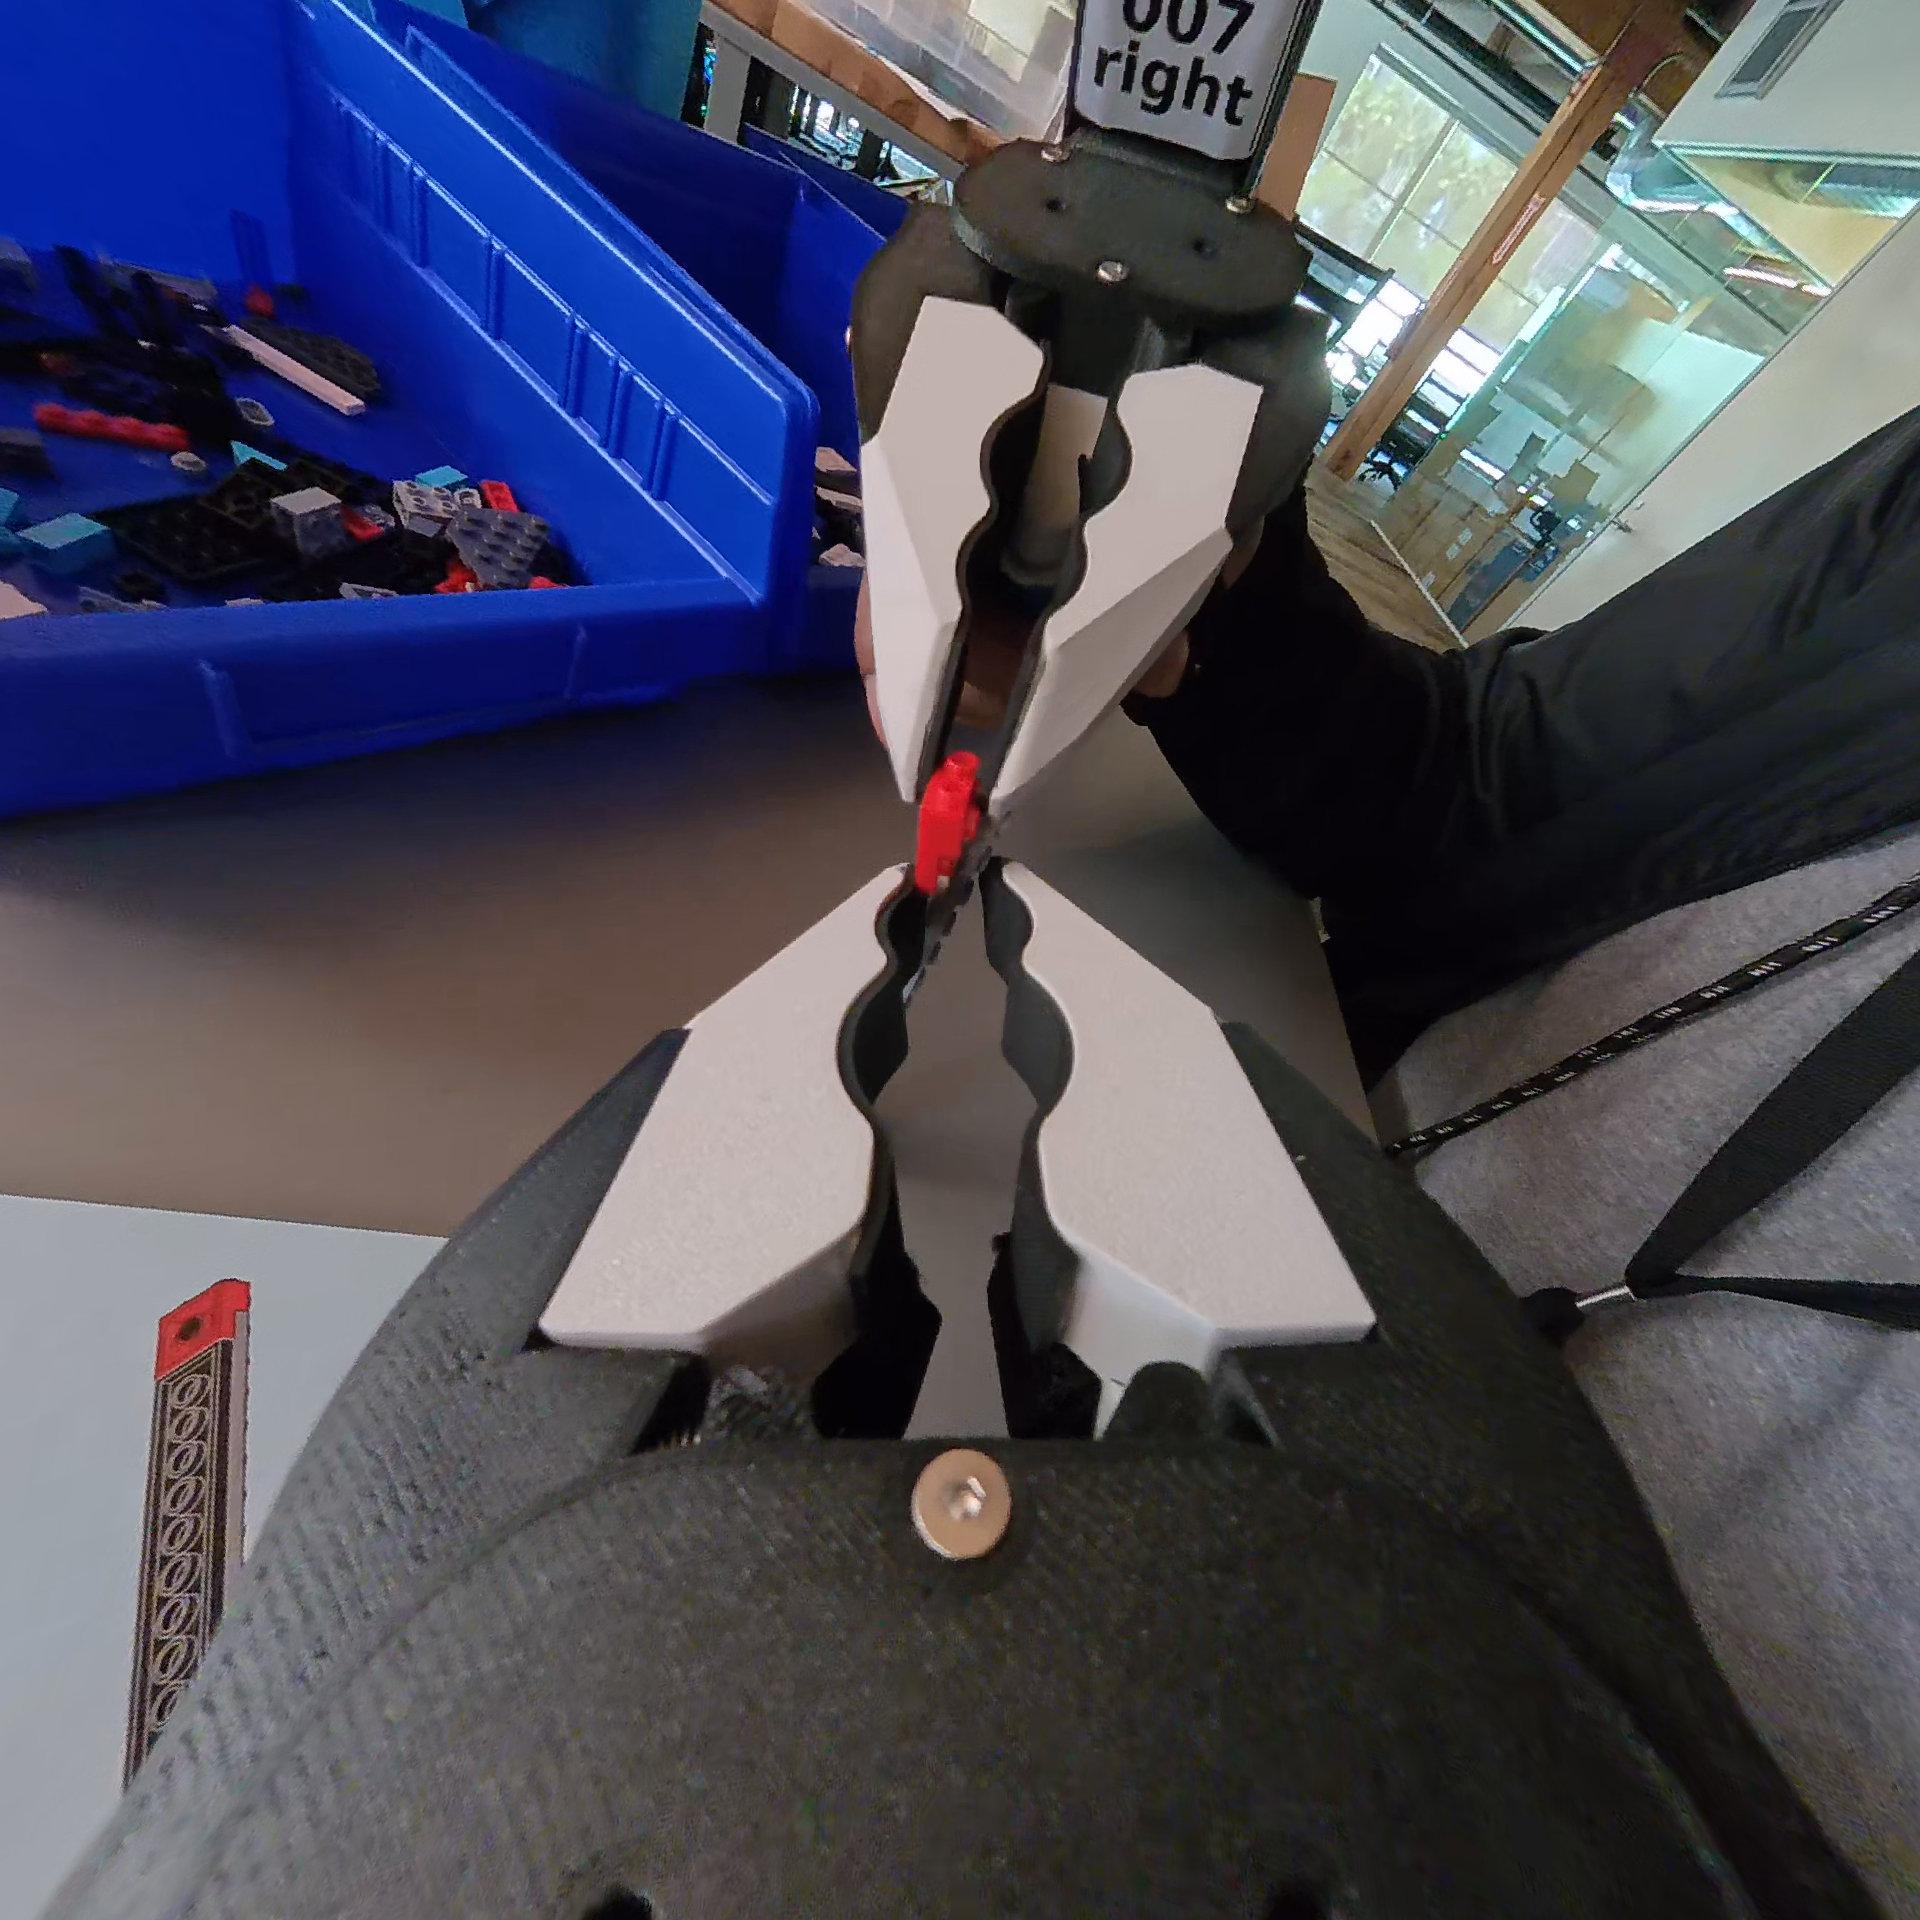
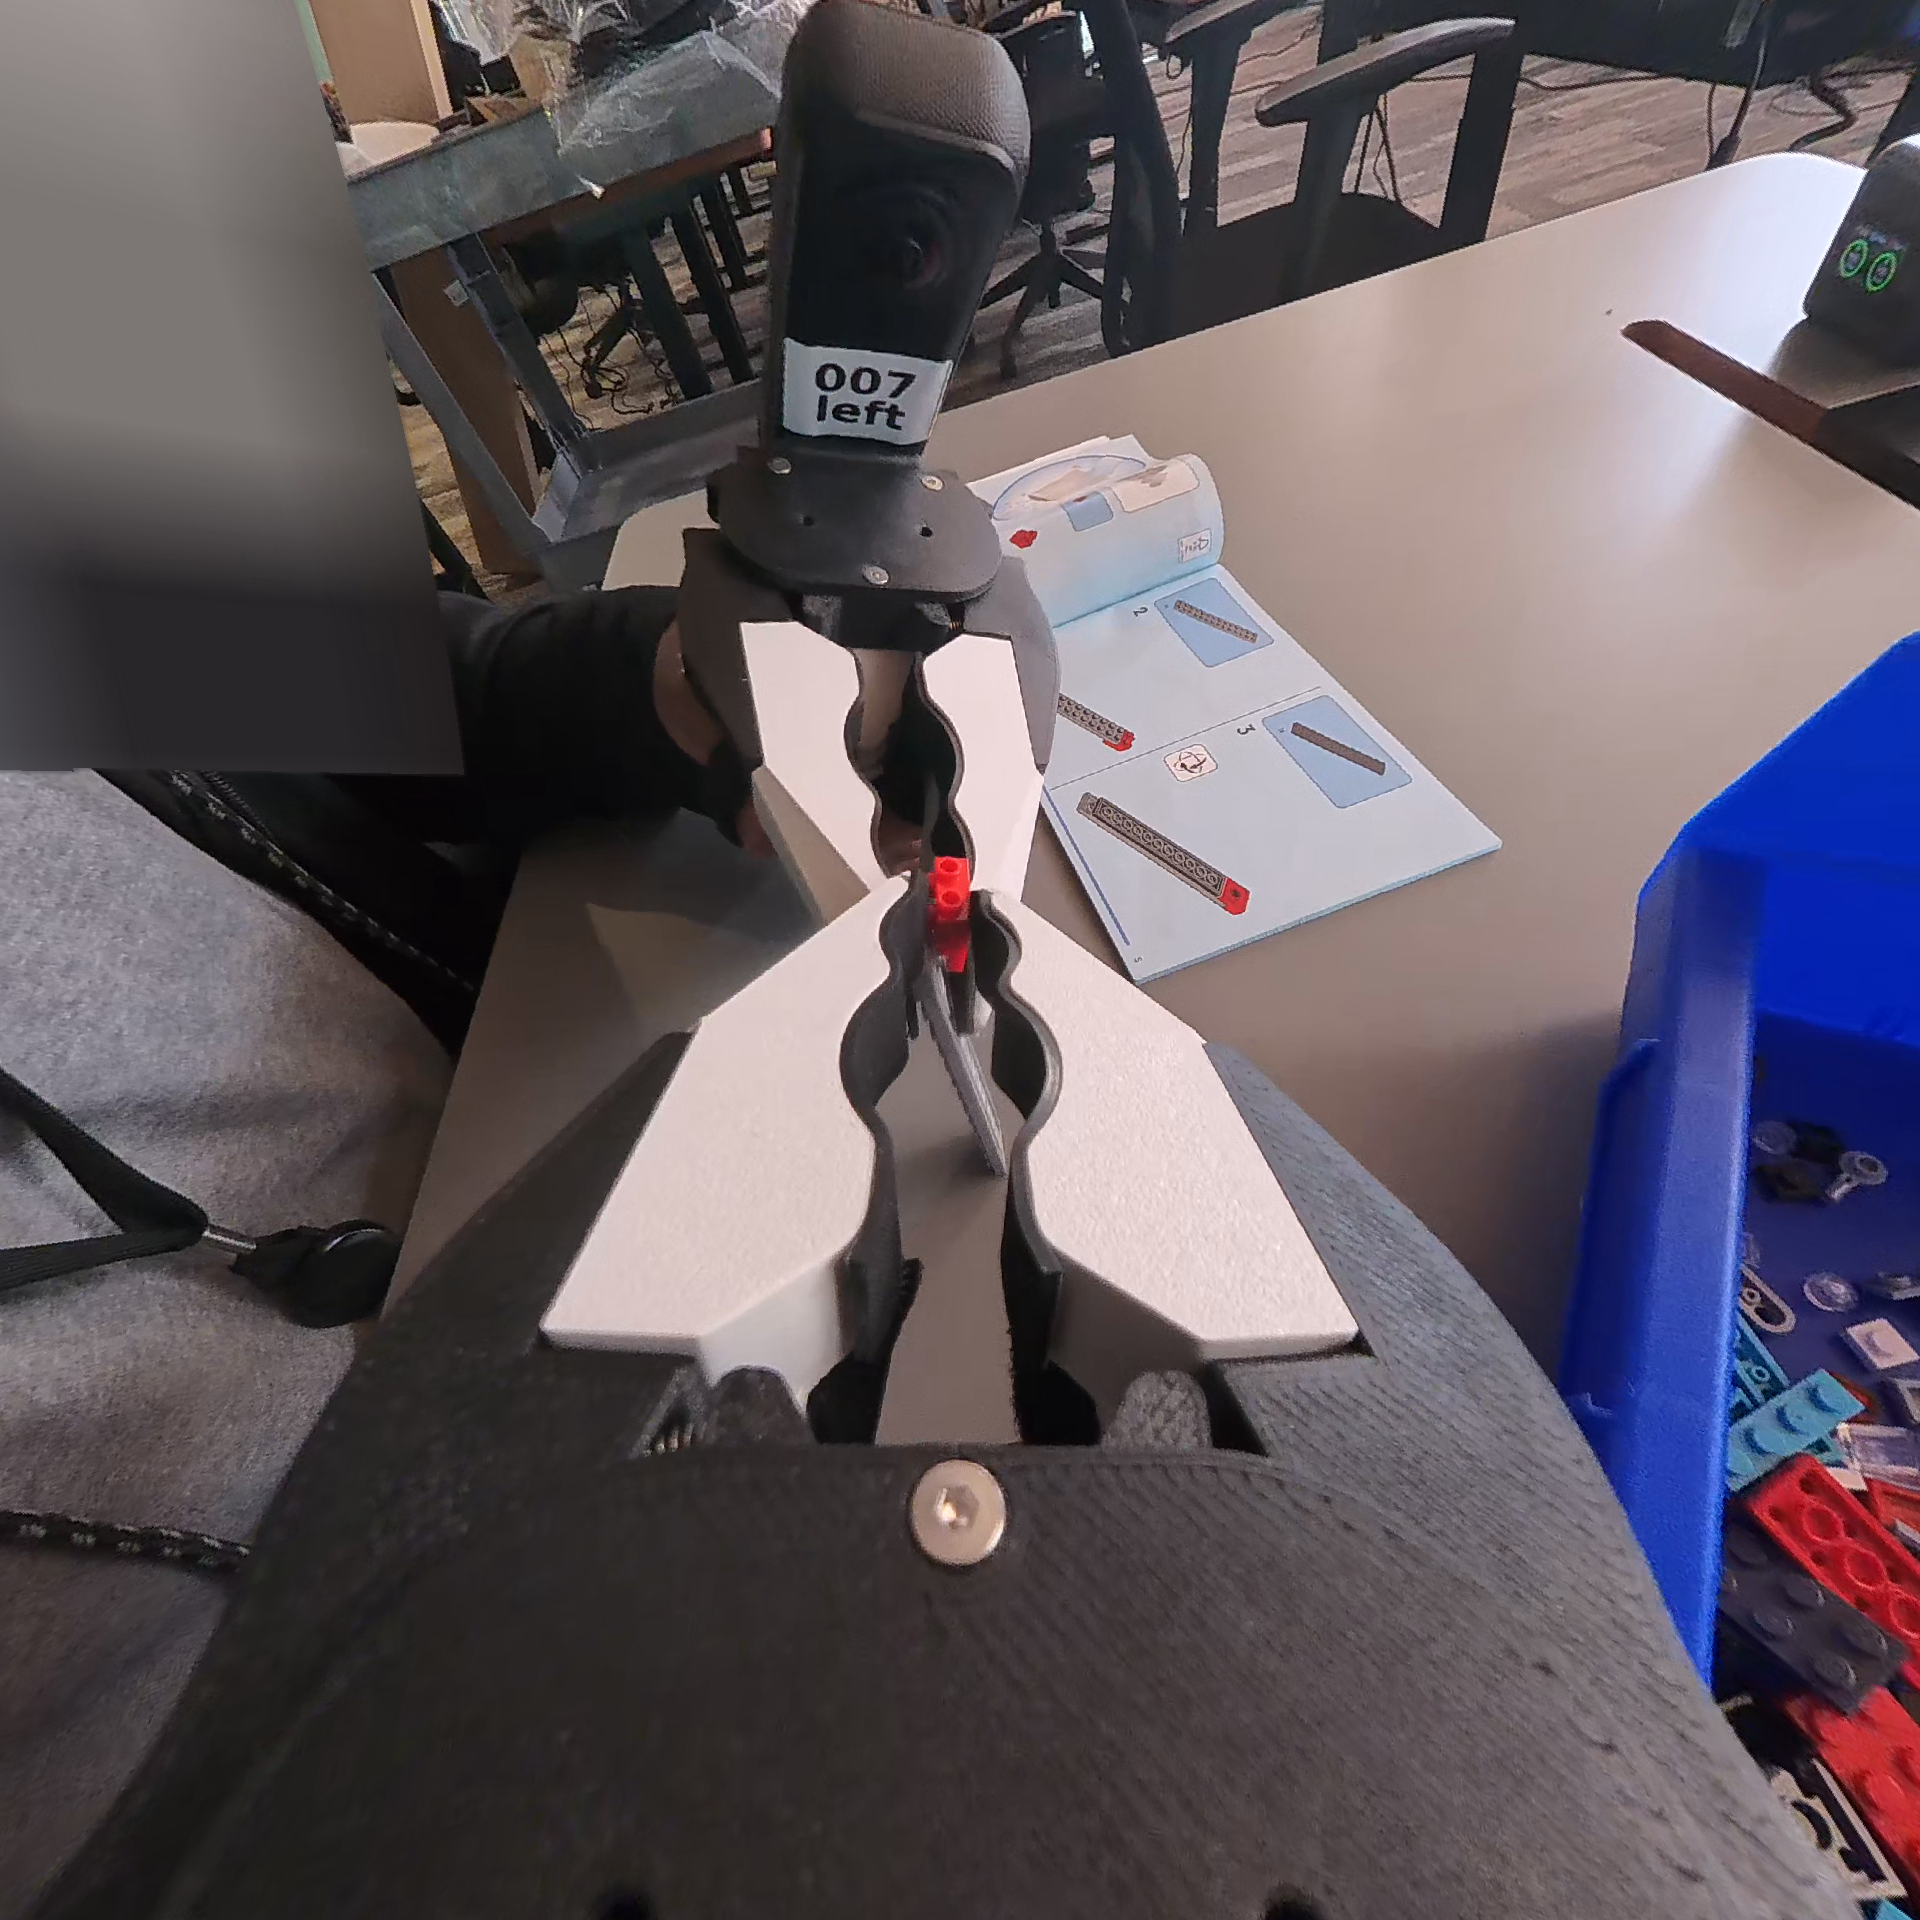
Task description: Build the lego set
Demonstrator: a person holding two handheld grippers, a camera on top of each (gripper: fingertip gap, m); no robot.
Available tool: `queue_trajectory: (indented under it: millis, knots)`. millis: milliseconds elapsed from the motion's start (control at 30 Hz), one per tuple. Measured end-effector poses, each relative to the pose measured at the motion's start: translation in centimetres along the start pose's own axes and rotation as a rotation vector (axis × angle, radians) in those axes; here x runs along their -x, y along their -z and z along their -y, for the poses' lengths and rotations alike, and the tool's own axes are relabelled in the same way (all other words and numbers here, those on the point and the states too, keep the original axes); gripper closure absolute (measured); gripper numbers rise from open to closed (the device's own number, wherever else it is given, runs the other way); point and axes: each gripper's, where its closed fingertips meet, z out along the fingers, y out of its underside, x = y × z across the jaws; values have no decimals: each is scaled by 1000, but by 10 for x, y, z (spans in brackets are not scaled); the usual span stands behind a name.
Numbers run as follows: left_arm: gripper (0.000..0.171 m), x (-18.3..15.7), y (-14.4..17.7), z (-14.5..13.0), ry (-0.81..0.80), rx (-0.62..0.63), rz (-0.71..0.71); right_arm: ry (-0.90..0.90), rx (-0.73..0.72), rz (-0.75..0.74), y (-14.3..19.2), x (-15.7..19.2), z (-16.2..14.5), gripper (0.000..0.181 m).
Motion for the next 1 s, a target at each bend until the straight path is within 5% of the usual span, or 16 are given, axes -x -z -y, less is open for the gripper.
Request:
queue_trajectory:
  millis: [1000]
  knots:
    - [153,4,3,6,34,-53,9,-17,-14,7,7,0,2,171]
